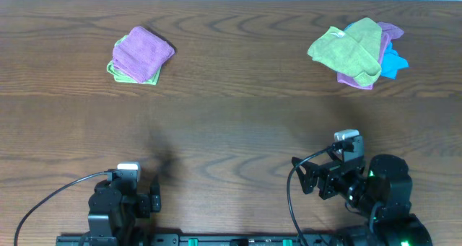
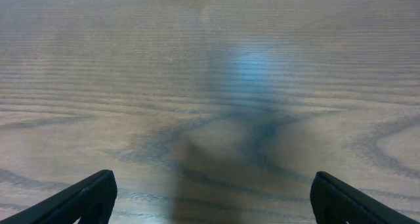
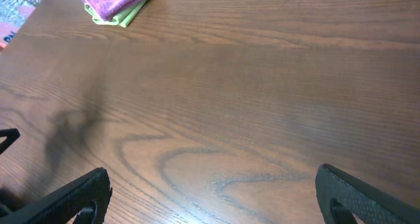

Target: Fold the cloth

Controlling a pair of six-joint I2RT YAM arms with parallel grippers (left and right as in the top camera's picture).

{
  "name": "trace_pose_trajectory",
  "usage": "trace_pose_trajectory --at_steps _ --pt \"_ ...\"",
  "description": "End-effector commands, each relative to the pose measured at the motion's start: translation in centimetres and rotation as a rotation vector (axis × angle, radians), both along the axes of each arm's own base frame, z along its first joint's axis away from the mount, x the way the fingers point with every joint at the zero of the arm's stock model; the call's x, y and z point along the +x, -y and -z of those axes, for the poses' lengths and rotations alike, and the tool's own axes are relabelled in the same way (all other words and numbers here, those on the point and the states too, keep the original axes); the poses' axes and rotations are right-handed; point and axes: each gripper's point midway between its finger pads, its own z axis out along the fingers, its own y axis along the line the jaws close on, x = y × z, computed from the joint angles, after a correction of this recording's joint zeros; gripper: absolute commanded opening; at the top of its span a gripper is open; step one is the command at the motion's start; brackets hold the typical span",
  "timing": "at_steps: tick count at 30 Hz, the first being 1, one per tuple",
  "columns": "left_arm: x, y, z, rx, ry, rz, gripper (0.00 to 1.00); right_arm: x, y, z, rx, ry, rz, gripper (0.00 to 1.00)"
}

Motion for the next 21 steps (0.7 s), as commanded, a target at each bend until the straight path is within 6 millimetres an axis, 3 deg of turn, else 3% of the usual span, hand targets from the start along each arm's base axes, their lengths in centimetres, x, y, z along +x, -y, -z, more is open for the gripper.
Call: trace_pose_trajectory --at_steps 1,9,21 --pt "-0.8 -0.5 1.4 0.051 -0.051 0.004 0.95 0.0 0.2 0.1 0.006 -0.007 0.014 1.00" --pt "-0.8 -0.5 1.4 0.051 -0.051 0.004 0.95 -0.4 4.4 2.7 -0.178 0.035 0.183 0.99" --pt "-0.8 -0.5 1.4 0.051 -0.051 0.004 0.95 -1.5 6.0 9.0 -0.266 0.069 0.199 0.99"
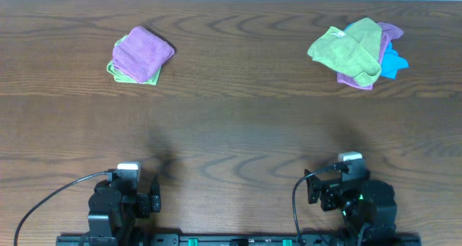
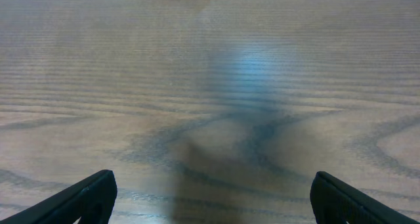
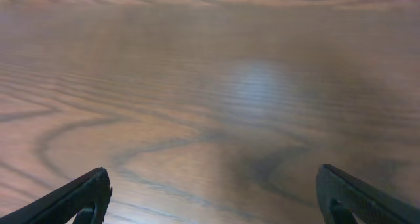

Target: Fold the cloth

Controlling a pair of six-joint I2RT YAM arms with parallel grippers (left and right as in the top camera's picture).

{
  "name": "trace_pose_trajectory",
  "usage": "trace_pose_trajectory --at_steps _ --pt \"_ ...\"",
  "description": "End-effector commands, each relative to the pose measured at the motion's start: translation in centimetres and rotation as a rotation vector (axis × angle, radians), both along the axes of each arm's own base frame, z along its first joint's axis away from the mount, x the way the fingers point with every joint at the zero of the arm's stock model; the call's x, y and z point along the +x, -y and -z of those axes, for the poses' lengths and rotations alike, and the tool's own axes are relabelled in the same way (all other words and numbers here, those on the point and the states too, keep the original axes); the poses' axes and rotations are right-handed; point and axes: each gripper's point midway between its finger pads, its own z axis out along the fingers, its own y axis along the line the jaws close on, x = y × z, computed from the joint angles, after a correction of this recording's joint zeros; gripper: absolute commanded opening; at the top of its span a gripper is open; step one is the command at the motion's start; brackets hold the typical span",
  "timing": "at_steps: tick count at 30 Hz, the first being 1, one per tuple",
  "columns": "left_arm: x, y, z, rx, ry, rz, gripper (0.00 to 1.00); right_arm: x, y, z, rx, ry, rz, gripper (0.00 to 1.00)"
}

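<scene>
A neatly folded purple cloth [image 1: 142, 51] lies on a folded green one at the far left of the wooden table [image 1: 231, 130]. At the far right sits a loose pile of cloths [image 1: 357, 51]: a green one on top, with purple and blue ones under it. Both arms are drawn back at the near edge, far from either heap. My left gripper [image 2: 210, 201] is open over bare wood, and my right gripper [image 3: 210, 201] is open over bare wood too. A purple sliver of cloth shows at the top right of the right wrist view.
Cables loop from both arm bases [image 1: 108, 210] along the near edge of the table. Only the two heaps of cloth lie on the wood.
My right arm has drawn back toward the near edge and turned, so its wrist view no longer faces the folded stack at the far left. The left arm and the cloths have not moved.
</scene>
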Motion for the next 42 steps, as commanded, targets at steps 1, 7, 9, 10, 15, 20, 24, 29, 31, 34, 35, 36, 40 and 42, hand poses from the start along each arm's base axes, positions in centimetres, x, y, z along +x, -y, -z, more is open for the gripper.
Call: trace_pose_trajectory --at_steps 1,7,9,10,15,20,24,29,31,34,35,36,40,42 --pt "-0.8 -0.5 1.4 0.049 -0.053 0.003 0.95 0.0 1.0 0.8 -0.032 0.013 0.034 0.99" --pt "-0.8 -0.5 1.4 0.049 -0.053 0.003 0.95 -0.4 1.9 2.1 -0.035 -0.008 0.083 0.99" --pt "-0.8 -0.5 1.4 0.049 -0.053 0.003 0.95 -0.4 2.1 2.1 -0.041 -0.008 0.091 0.99" --pt "-0.8 -0.5 1.4 0.049 -0.053 0.003 0.96 -0.4 2.2 2.2 -0.044 -0.008 0.095 0.99" --pt "-0.8 -0.5 1.4 0.049 -0.053 0.003 0.95 -0.3 2.2 2.2 -0.067 -0.003 0.083 0.99" --pt "-0.8 -0.5 1.4 0.049 -0.053 0.003 0.96 -0.3 2.2 2.2 -0.066 -0.003 0.083 0.99" --pt "-0.8 -0.5 1.4 0.049 -0.053 0.003 0.95 -0.3 2.2 2.2 -0.066 -0.003 0.083 0.99" --pt "-0.8 -0.5 1.4 0.049 -0.053 0.003 0.96 -0.3 2.2 2.2 -0.066 -0.003 0.083 0.99" --pt "-0.8 -0.5 1.4 0.049 -0.053 0.003 0.95 -0.3 2.2 2.2 -0.066 -0.003 0.083 0.99" --pt "-0.8 -0.5 1.4 0.049 -0.053 0.003 0.95 -0.3 2.2 2.2 -0.066 -0.003 0.083 0.99" --pt "-0.8 -0.5 1.4 0.049 -0.053 0.003 0.95 -0.3 2.2 2.2 -0.066 -0.003 0.083 0.99" --pt "-0.8 -0.5 1.4 0.049 -0.053 0.003 0.95 -0.3 2.2 2.2 -0.066 -0.003 0.083 0.99" --pt "-0.8 -0.5 1.4 0.049 -0.053 0.003 0.95 -0.3 2.2 2.2 -0.066 -0.003 0.083 0.99" --pt "-0.8 -0.5 1.4 0.049 -0.053 0.003 0.96 -0.3 2.2 2.2 -0.066 -0.003 0.083 0.99"
